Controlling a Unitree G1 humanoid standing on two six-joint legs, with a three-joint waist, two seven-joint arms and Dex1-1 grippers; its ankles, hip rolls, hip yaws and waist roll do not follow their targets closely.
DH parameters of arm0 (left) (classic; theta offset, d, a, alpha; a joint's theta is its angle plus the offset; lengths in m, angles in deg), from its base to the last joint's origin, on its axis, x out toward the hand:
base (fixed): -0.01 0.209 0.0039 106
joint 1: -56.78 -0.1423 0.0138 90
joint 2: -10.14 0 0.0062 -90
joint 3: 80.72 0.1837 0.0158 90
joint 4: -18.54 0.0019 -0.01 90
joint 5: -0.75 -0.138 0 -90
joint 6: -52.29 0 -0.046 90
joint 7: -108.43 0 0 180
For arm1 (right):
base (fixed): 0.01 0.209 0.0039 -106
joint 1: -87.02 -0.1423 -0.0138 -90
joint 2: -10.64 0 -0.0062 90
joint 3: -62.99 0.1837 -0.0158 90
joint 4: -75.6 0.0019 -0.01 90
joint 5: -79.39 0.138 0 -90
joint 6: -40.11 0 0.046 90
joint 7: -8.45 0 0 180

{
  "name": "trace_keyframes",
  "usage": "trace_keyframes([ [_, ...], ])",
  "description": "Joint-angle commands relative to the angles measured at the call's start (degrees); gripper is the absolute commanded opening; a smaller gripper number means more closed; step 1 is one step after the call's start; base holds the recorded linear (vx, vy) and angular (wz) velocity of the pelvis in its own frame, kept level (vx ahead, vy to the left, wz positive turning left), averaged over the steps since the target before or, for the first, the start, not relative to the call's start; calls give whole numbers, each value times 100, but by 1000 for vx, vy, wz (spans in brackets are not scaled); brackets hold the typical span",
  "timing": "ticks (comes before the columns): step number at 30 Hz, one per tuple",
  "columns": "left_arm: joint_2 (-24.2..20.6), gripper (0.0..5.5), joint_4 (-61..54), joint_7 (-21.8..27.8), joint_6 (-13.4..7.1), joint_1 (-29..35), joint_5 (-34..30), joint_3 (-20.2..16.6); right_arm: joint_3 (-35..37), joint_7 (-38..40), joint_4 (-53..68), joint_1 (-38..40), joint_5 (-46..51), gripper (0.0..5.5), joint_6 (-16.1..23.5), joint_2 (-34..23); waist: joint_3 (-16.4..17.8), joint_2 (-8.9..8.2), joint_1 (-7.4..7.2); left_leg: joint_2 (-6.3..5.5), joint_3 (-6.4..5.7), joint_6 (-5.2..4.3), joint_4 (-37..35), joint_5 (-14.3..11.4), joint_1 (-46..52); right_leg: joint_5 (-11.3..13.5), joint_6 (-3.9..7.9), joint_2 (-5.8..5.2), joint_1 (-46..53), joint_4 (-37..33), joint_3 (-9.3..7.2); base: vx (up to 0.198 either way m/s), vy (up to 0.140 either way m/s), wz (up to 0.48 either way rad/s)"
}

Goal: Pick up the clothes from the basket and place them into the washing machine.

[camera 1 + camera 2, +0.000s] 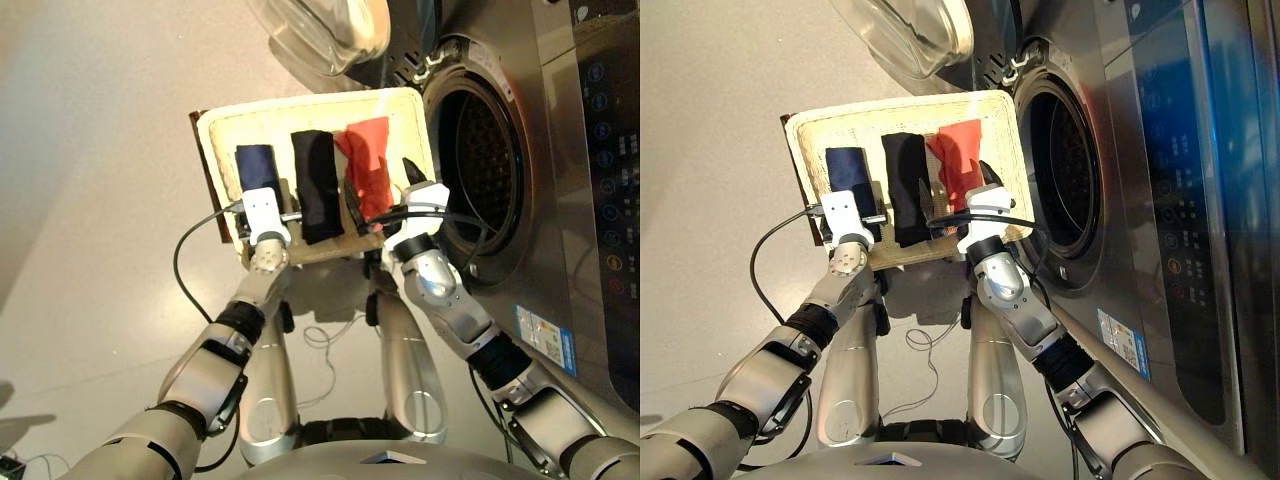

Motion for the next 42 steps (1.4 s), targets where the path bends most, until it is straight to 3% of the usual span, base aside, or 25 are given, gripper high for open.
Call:
trace_keyframes([
  [1, 17, 550, 38, -193, -263, 366, 107, -4, 108, 74, 770, 69, -226, 550, 454, -90, -8, 104, -52, -128, -153, 114, 340, -477, 15, -886, 334, -212, -450, 1343, 17, 0, 0, 0],
  [6, -38, 550, 143, -116, -214, 374, 138, 14, 129, 39, 776, 15, -168, 550, 464, -147, -8, 97, -37, -147, -163, 126, 302, -442, -92, -863, 332, -189, -566, 1289, 38, 0, 0, 0],
  [10, -176, 550, 765, -53, -44, 664, -132, 7, 58, -4, 760, -96, -32, 550, 580, -115, -8, 32, -80, -130, -177, 116, 477, -479, -338, -879, 336, -184, -804, 1400, 81, 0, 0, 0],
  [19, -552, 550, 1417, 293, 21, 1370, 125, -54, -95, -157, 1095, -296, 312, 550, 697, -27, -8, -105, -202, -105, -298, 101, 948, -608, -1051, -932, 368, -204, -1375, 1781, 117, 8, 1, 5],
  [20, -560, 550, 1443, 314, 35, 1377, 125, -40, -118, -172, 1141, -260, 329, 550, 700, -14, -8, -105, -209, -101, -342, 73, 1068, -814, -1009, -1127, 402, -214, -1311, 1907, 120, 78, 9, 23],
  [23, -632, 550, 1522, 356, 75, 1529, 167, 7, -160, -205, 1230, -317, 418, 550, 703, 13, -8, -125, -216, -128, -389, 100, 1178, -852, -1189, -1161, 402, -203, -1483, 2037, 131, -9, 1, -18],
  [24, -643, 550, 1544, 376, 93, 1612, 171, 8, -149, -213, 1251, -365, 427, 550, 701, 10, -8, -133, -226, -125, -374, 128, 1174, -671, -1374, -991, 366, -213, -1653, 2001, 131, 0, 0, 0],
  [25, -645, 550, 1577, 382, 111, 1586, 180, 13, -172, -211, 1256, -323, 440, 550, 697, 21, -8, -137, -225, -124, -419, 106, 1253, -882, -1283, -1190, 404, -216, -1560, 2103, 128, 0, 0, 0],
  [31, -659, 550, 1611, 427, 116, 1732, 196, 118, -196, -247, 1338, -375, 485, 550, 711, 2, -8, -142, -238, -166, -456, 142, 1387, -936, -1480, -1217, 408, -243, -1737, 2225, 150, 15, 4, 2],
  [32, -656, 511, 1638, 438, 128, 1733, 197, 129, -206, -253, 1341, -375, 498, 550, 708, -3, -8, -145, -239, -176, -461, 148, 1375, -933, -1480, -1214, 408, -243, -1741, 2215, 155, 0, 0, 0],
  [33, -643, 405, 1657, 434, 125, 1743, 196, 132, -217, -275, 1340, -375, 527, 550, 709, -8, -8, -138, -245, -179, -464, 153, 1372, -929, -1500, -1210, 405, -245, -1771, 2221, 166, 0, 0, 0],
  [35, -604, 88, 1655, 425, 128, 1739, 189, 153, -226, -296, 1345, -369, 567, 550, 715, -30, -8, -135, -245, -184, -456, 154, 1363, -925, -1504, -1210, 402, -243, -1782, 2201, 176, 0, 0, 0],
  [36, -582, 0, 1666, 420, 132, 1742, 192, 158, -246, -314, 1341, -369, 615, 550, 710, -30, -8, -138, -241, -193, -451, 159, 1348, -921, -1496, -1202, 401, -234, -1787, 2190, 187, 0, 0, 0],
  [42, -470, 0, 1614, 433, 126, 1643, 217, 190, -239, -420, 1288, -337, 901, 550, 718, -43, -8, -108, -237, -208, -398, 157, 1224, -863, -1414, -1129, 401, -241, -1722, 2020, 208, 0, 0, 0],
])
